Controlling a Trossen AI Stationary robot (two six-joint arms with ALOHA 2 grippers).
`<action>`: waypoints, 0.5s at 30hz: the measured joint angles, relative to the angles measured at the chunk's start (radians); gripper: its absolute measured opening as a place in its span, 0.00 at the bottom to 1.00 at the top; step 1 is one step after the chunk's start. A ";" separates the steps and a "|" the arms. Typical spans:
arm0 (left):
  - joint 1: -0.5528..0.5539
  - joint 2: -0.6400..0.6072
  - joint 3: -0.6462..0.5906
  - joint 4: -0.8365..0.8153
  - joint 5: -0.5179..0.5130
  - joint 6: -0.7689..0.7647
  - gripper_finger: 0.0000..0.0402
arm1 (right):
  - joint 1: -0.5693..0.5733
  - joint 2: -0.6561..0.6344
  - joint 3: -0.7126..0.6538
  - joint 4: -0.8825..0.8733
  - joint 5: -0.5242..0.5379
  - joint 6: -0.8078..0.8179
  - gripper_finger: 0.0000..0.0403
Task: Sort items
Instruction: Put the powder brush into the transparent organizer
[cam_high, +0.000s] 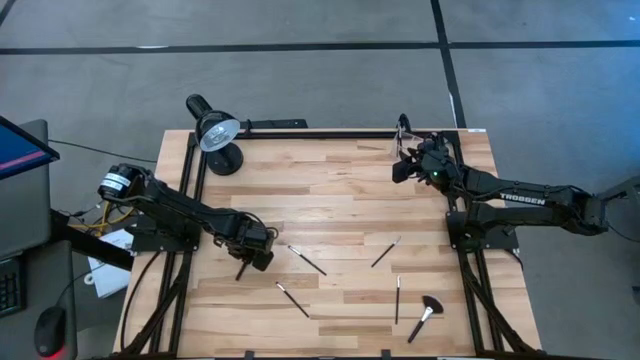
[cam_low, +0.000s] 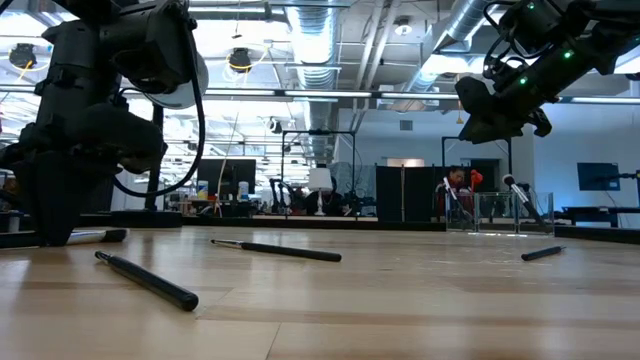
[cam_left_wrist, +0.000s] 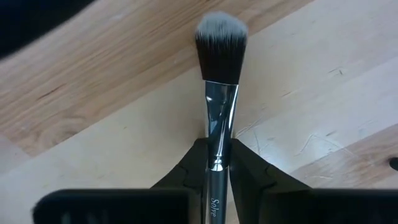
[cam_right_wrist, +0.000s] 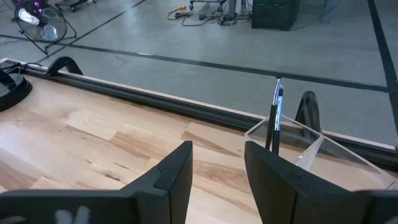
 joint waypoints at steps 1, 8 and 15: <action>-0.001 0.000 0.000 0.000 -0.001 0.000 0.10 | 0.000 0.000 0.000 0.000 0.000 0.000 0.34; -0.003 -0.001 0.001 -0.001 -0.005 -0.003 0.10 | 0.000 0.000 0.000 0.000 0.000 0.000 0.34; -0.008 -0.001 0.017 -0.004 -0.018 0.004 0.10 | 0.000 0.000 0.000 0.000 0.000 0.000 0.34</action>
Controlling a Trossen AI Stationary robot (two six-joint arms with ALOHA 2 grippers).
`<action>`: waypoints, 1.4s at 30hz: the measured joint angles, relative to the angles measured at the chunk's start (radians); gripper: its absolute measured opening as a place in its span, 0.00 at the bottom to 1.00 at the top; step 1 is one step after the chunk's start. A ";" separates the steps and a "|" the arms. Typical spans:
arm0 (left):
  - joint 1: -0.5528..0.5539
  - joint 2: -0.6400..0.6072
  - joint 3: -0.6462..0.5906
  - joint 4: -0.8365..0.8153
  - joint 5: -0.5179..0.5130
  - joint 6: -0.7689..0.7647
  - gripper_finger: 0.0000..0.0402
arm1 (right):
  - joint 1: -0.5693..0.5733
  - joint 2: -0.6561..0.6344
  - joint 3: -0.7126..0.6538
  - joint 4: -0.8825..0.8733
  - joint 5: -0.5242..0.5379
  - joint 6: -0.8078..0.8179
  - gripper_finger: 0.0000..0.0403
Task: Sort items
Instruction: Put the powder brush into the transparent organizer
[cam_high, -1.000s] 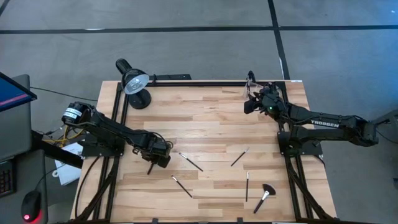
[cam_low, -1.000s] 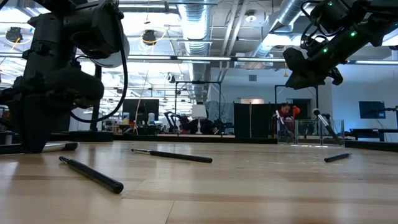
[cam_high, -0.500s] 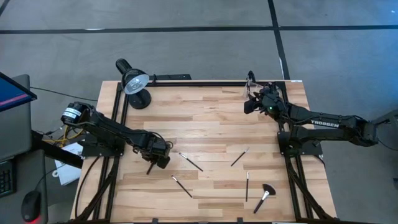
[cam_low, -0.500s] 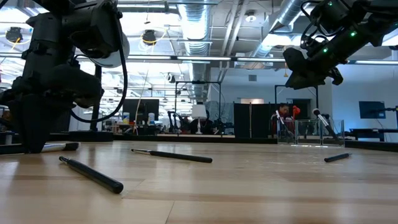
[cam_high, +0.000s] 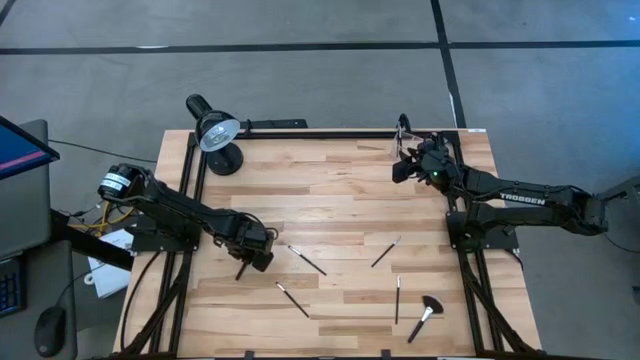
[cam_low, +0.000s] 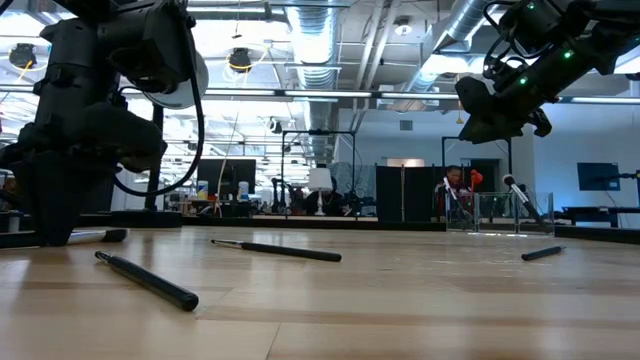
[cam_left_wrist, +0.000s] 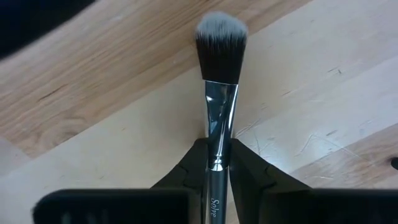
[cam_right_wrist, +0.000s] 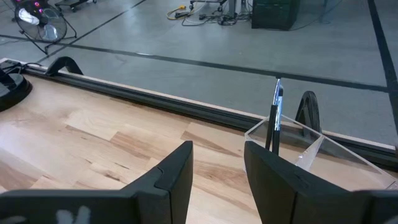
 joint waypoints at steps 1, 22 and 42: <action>0.000 0.000 0.007 -0.004 -0.005 0.011 0.10 | 0.000 0.000 0.000 0.000 0.000 0.000 0.34; 0.002 -0.143 0.028 0.139 -0.300 0.248 0.10 | 0.000 0.000 0.000 0.000 0.000 0.000 0.33; 0.154 -0.145 0.031 1.013 -0.120 1.016 0.10 | -0.018 0.000 0.000 0.082 0.054 -0.045 0.35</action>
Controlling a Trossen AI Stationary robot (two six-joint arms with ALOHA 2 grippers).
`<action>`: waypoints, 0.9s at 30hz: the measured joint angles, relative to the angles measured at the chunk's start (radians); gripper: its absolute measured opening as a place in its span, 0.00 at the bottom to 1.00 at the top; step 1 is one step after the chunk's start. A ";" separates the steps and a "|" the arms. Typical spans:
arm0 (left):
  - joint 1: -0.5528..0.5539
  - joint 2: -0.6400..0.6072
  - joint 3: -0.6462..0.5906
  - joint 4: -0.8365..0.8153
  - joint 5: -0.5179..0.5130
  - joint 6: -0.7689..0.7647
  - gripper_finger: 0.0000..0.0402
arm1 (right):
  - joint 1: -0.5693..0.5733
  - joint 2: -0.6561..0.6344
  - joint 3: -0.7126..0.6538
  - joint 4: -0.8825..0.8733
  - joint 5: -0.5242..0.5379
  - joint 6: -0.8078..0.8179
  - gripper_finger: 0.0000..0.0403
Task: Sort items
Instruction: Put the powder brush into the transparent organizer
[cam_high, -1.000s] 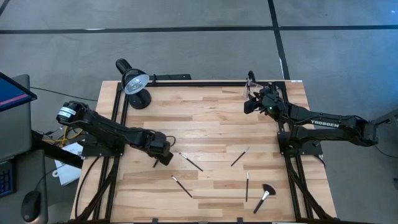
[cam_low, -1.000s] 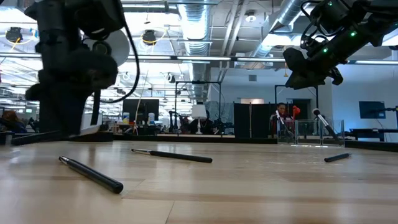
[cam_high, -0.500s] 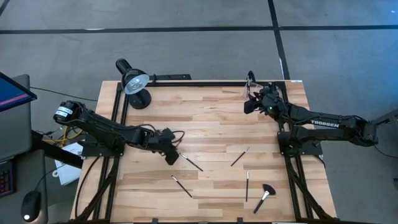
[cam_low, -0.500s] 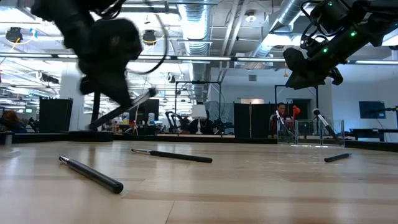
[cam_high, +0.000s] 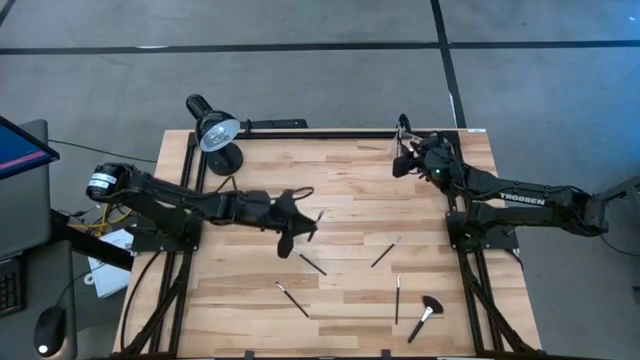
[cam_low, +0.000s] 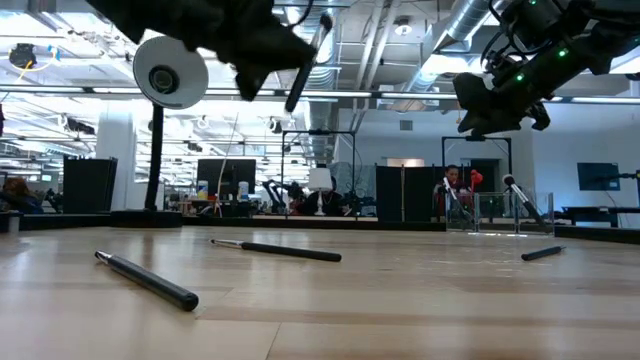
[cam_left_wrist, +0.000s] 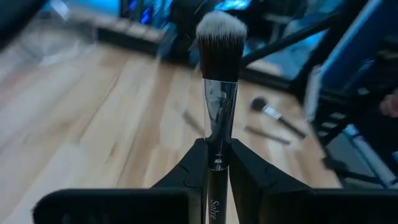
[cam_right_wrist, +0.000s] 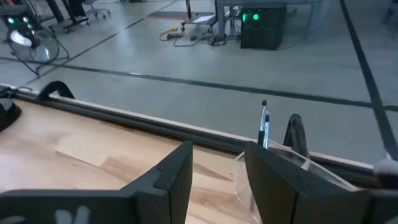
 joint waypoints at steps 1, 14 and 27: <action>0.013 0.000 0.000 0.021 0.024 0.015 0.10 | 0.000 0.000 0.000 0.000 0.000 0.006 0.35; 0.147 0.000 0.000 0.275 0.153 0.154 0.10 | 0.038 0.001 0.000 0.124 -0.105 0.111 0.33; 0.212 0.020 0.000 0.374 0.226 0.163 0.10 | 0.343 0.016 0.000 0.476 -0.517 -0.292 0.35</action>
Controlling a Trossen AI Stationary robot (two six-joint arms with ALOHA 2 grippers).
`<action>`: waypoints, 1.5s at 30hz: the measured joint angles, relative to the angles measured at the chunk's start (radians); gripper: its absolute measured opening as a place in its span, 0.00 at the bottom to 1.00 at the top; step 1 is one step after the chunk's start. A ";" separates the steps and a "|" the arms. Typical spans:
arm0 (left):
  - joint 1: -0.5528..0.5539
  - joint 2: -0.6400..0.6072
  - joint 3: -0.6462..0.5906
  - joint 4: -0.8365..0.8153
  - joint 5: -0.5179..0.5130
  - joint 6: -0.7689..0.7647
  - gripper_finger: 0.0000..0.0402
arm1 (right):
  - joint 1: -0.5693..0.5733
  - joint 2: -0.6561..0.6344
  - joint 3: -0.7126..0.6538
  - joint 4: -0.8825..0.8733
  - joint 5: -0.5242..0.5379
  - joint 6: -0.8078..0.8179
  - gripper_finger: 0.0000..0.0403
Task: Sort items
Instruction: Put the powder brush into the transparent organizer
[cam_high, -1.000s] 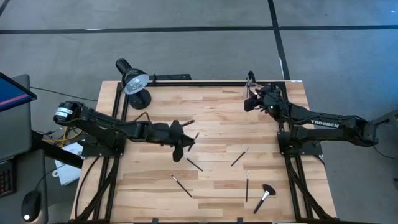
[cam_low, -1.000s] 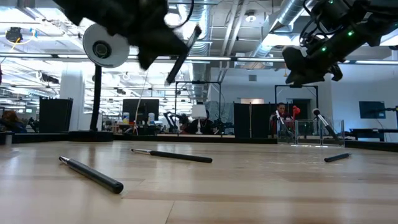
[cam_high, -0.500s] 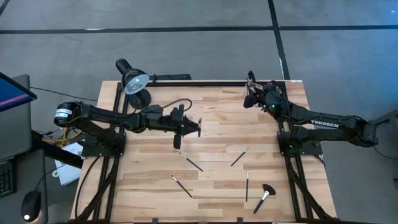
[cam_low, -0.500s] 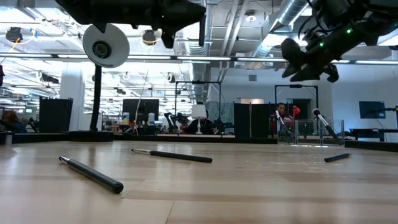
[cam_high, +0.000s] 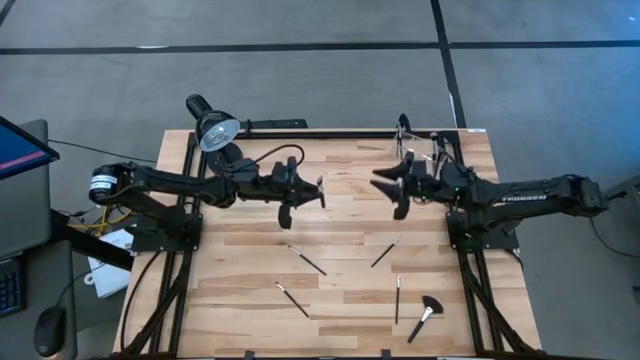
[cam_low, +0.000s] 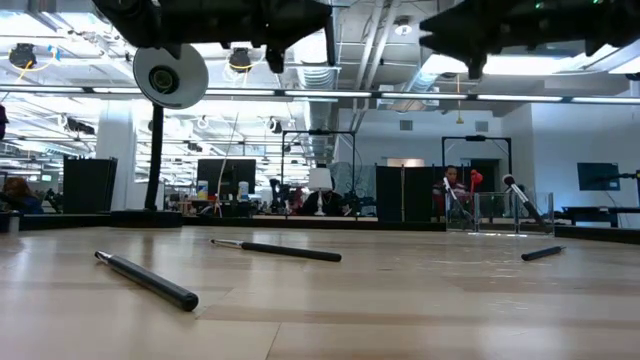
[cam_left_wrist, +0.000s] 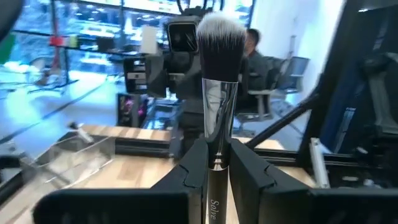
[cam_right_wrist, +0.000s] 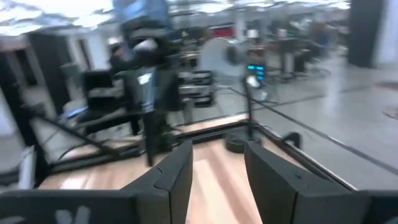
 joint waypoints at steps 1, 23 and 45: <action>0.000 0.014 0.000 0.030 0.015 -0.001 0.10 | 0.021 0.014 0.000 0.014 0.002 -0.019 0.35; -0.047 0.166 0.011 0.214 0.060 0.023 0.10 | 0.120 0.459 0.151 0.250 -0.063 -0.021 0.58; -0.060 0.168 0.007 0.205 0.056 0.056 0.10 | 0.145 0.540 0.161 0.322 -0.088 0.052 0.50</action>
